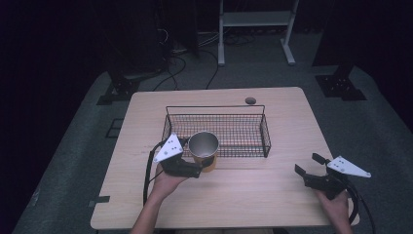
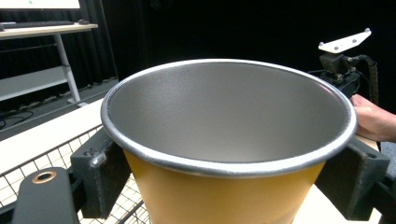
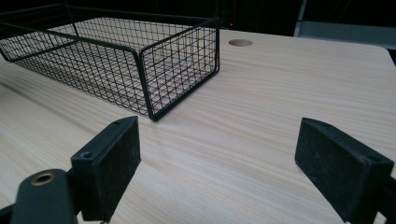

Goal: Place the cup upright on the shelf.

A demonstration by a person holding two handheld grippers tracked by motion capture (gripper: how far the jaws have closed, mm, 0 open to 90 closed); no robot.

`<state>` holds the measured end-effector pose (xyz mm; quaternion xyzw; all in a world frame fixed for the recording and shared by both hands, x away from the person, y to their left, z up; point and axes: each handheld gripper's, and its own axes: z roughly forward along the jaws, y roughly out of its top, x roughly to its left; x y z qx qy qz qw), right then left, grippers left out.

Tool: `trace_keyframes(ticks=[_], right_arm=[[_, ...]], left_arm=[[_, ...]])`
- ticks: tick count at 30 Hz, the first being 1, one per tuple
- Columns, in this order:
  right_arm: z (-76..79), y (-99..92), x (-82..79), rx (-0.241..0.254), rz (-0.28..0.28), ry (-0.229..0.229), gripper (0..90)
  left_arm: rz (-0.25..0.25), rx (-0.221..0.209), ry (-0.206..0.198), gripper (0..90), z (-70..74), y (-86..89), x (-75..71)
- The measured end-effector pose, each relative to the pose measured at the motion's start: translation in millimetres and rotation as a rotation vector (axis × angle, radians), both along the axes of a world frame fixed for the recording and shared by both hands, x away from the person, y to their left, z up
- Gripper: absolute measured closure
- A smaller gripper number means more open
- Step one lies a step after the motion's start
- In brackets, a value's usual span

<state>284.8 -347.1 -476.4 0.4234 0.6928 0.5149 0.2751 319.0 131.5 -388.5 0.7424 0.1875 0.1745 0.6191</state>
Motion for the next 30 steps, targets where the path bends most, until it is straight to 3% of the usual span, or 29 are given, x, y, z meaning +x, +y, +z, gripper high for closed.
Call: trace_keyframes(ticks=[11,23,30], right_arm=[[0.0,0.1,0.0,-0.001,0.002,-0.001,13.3],[0.1,0.3,0.0,-0.001,0.003,0.000,13.3],[0.1,0.1,0.3,0.003,0.003,-0.001,13.3]], left_arm=[[0.008,-0.012,-0.011,13.9,16.3,-0.6,19.1],[0.015,-0.034,0.018,13.9,27.4,-1.2,48.6],[0.015,-0.009,0.016,13.9,31.8,-4.7,60.5]])
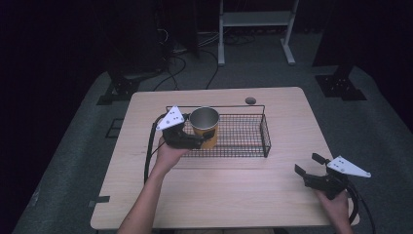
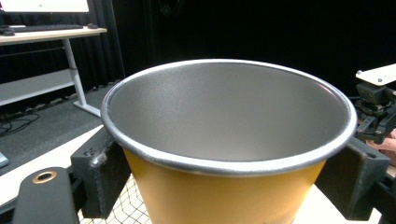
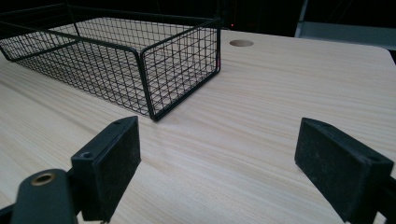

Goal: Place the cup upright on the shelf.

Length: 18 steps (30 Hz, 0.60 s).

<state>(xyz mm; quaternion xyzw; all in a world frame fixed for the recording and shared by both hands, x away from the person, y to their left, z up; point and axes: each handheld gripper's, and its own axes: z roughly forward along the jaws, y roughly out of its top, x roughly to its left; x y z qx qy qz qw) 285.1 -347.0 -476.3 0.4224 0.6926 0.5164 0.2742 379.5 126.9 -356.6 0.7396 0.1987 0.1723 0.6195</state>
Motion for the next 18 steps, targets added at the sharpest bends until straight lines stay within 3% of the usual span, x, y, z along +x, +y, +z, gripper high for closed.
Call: trace_keyframes(ticks=[8,14,18], right_arm=[[0.0,-0.2,0.0,0.000,0.000,0.001,13.3],[0.0,-0.4,0.1,0.004,-0.001,0.003,13.3],[0.0,-0.5,0.3,0.003,0.000,0.000,13.3]], left_arm=[[-0.006,-0.014,0.012,13.9,0.9,-2.0,18.3],[-0.019,0.013,0.020,13.9,2.9,-3.6,31.6],[-0.023,0.008,0.032,13.9,3.4,-3.8,39.1]])
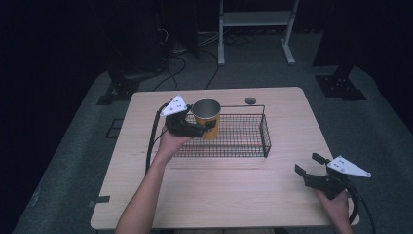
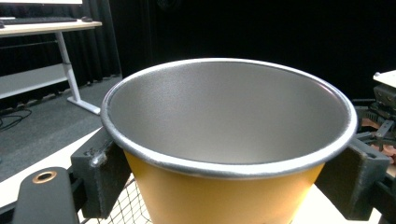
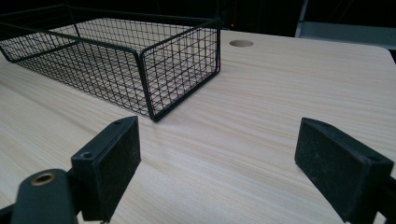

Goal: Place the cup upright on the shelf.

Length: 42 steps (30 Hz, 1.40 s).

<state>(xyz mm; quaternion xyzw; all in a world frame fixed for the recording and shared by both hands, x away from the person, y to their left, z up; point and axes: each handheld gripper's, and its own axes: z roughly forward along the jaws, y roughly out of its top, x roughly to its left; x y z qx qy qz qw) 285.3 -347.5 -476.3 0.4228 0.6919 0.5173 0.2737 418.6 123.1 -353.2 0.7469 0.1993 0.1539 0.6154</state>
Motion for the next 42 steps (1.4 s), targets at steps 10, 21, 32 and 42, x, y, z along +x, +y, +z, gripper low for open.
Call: trace_keyframes(ticks=[10,21,32,42], right_arm=[[0.0,0.0,0.0,0.001,0.000,0.002,13.3],[0.0,-0.2,0.0,0.002,0.003,0.000,13.3],[0.1,-0.2,0.1,0.001,0.007,-0.002,13.3],[0.2,-2.0,0.5,0.015,0.004,-0.003,13.2]], left_arm=[[-0.006,-0.004,0.029,13.9,-9.1,4.0,22.0],[-0.044,0.021,0.033,13.9,-12.3,-1.3,39.4],[-0.050,0.075,0.016,13.9,-18.1,-14.0,48.1],[-0.098,0.103,0.047,13.9,-38.2,-19.9,60.0]])
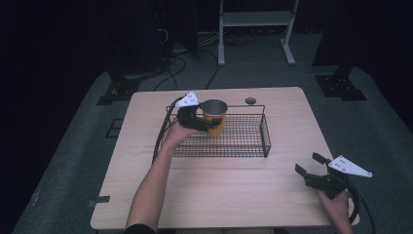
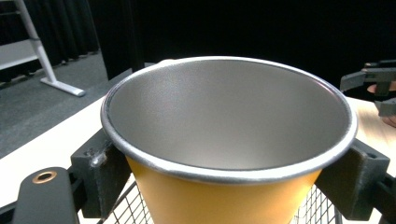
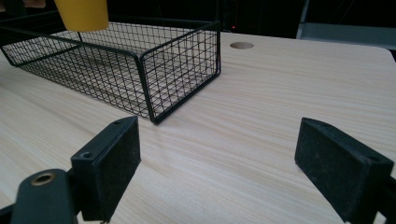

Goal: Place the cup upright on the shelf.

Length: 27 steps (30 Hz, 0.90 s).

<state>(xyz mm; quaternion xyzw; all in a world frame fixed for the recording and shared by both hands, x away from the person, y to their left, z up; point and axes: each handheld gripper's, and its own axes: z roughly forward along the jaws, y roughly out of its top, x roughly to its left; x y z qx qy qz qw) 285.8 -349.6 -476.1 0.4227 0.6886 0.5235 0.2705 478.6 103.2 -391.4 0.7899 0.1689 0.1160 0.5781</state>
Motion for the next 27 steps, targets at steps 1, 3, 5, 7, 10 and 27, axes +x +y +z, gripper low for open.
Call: trace_keyframes(ticks=[1,3,5,7,10,27], right_arm=[[0.0,0.0,0.0,0.000,0.000,0.000,13.2],[0.0,-0.1,0.0,0.002,-0.001,0.000,13.2],[0.1,-0.1,0.0,0.002,0.000,0.000,13.2],[0.0,0.0,0.0,0.001,-0.001,0.000,13.2],[0.0,-0.1,0.0,0.000,-0.002,0.000,13.2],[0.0,-0.2,0.3,0.000,-0.001,0.001,13.2]], left_arm=[[0.000,0.000,0.000,13.9,0.0,0.0,0.0],[-0.009,0.004,0.001,13.8,-2.2,-0.4,1.2],[-0.023,0.003,0.006,13.8,-4.5,-1.3,2.1],[-0.039,0.015,0.010,13.8,-7.0,-2.8,2.5],[-0.059,0.043,0.018,13.8,-10.6,-4.9,2.9],[-0.128,0.102,0.075,13.6,-25.1,-4.8,7.1]])
